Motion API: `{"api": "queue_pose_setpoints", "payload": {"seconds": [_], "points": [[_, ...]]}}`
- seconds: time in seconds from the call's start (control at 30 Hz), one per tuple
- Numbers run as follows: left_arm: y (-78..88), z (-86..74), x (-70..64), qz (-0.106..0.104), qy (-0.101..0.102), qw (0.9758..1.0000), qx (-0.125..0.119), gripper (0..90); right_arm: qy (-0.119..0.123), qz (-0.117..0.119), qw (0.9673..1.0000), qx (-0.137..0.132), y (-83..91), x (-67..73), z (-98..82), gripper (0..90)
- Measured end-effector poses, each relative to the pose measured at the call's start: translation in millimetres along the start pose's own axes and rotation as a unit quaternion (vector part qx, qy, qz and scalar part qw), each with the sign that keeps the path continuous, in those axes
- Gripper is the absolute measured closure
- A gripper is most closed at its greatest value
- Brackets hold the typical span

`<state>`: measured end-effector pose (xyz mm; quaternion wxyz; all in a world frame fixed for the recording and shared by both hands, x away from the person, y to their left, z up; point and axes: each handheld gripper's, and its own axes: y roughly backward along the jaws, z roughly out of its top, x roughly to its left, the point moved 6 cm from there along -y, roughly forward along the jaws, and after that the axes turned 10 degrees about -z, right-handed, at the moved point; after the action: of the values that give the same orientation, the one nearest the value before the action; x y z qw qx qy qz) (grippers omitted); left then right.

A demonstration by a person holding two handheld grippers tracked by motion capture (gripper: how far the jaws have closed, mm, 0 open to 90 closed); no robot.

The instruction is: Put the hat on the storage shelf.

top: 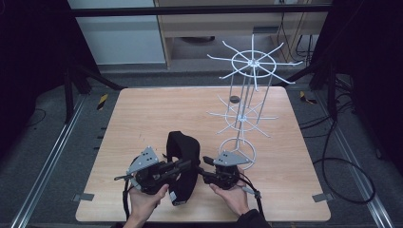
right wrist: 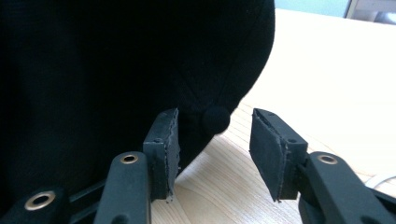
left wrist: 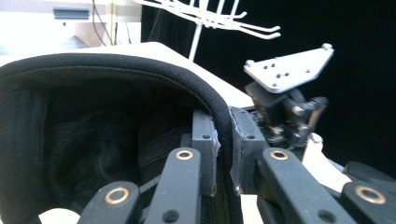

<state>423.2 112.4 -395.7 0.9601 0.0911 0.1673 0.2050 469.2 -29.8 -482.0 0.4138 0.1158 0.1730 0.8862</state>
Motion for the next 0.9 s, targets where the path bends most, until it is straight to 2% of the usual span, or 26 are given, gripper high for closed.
{"api": "queue_pose_setpoints", "payload": {"seconds": [0.07,0.1,0.13,0.17,0.2,0.27,0.4,0.5,0.7,0.73,0.77,0.9], "points": [[-1.1,-0.7,-1.5,-0.004,-0.005,1.0,0.002,81.9,-0.001,0.004,1.0,0.003,-2.0,-0.2,-0.9,56.8],[-1.6,-1.1,-1.9,-0.004,-0.007,1.0,0.003,81.9,-0.004,0.007,1.0,0.005,-2.8,0.0,-1.2,60.5],[-1.9,-1.7,-2.3,-0.008,-0.008,0.9999,0.005,82.1,-0.006,0.013,0.9999,0.007,-3.2,0.7,-1.6,69.7],[-1.9,-1.7,-2.3,-0.008,-0.008,0.9999,0.005,82.0,-0.006,0.013,0.9999,0.007,-3.2,0.7,-1.6,69.7],[-1.8,-1.9,-2.6,-0.009,-0.008,0.9999,0.005,82.0,-0.003,0.011,0.9999,0.01,-3.1,0.4,-2.0,74.5],[-1.2,-1.9,-1.9,-0.01,-0.01,0.9999,0.005,82.0,-0.002,0.012,0.9998,0.015,-2.2,-0.1,-2.8,74.8],[2.6,-1.7,1.5,-0.008,-0.01,0.9999,0.0,81.8,0.008,-0.004,0.9999,0.011,2.2,-1.5,-0.1,74.9],[11.4,-2.5,8.4,0.007,-0.007,0.9999,-0.003,80.3,0.018,-0.017,0.9997,0.003,8.6,-2.7,5.6,75.0],[24.1,-8.1,20.5,0.035,-0.004,0.9994,0.001,75.7,0.029,-0.027,0.9992,-0.004,15.3,-2.6,12.6,75.0],[29.4,-12.4,27.9,0.053,-0.001,0.9986,0.004,72.5,0.033,-0.03,0.999,-0.004,16.3,-2.0,14.7,75.0],[29.4,-12.4,27.9,0.053,-0.001,0.9986,0.004,71.2,0.033,-0.03,0.999,-0.004,16.3,-2.0,14.7,75.0],[37.8,-20.8,39.7,0.075,0.006,0.9971,0.011,68.6,0.042,-0.035,0.9985,-0.002,15.0,1.5,17.9,75.0]]}}
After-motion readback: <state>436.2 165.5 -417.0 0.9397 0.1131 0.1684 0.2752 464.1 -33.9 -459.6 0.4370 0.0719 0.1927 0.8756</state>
